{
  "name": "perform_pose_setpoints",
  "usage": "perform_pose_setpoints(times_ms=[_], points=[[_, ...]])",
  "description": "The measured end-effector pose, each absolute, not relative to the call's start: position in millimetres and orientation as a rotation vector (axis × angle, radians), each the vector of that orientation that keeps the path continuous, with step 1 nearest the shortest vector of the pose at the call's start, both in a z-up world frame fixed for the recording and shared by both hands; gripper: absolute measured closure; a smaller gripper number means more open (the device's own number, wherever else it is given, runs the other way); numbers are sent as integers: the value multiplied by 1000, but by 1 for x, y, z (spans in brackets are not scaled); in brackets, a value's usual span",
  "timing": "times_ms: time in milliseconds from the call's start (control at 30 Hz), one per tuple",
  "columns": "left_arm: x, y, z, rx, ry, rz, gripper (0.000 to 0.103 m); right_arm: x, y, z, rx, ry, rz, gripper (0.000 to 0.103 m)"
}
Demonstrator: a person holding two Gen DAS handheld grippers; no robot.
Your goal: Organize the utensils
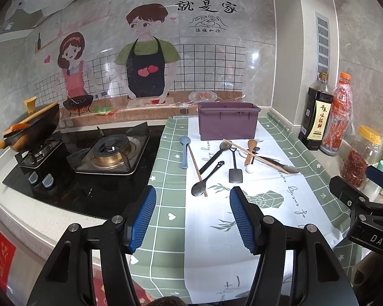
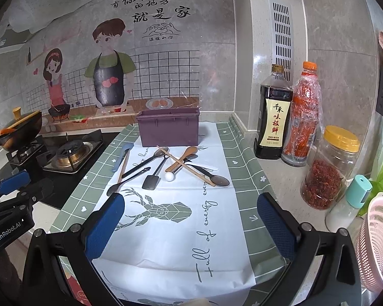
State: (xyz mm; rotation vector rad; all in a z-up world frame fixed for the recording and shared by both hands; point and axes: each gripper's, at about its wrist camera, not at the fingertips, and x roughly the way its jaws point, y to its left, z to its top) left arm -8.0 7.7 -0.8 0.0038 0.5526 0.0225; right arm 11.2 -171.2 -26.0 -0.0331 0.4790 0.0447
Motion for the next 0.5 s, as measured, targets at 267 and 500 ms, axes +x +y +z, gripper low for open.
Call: perform_pose_setpoints(times_ms=[267, 500], points=[[-11, 12, 0, 2, 544, 29, 42, 12, -171, -26, -31, 477, 46, 0], [-11, 13, 1, 1, 543, 31, 42, 12, -171, -27, -32, 478, 47, 0]])
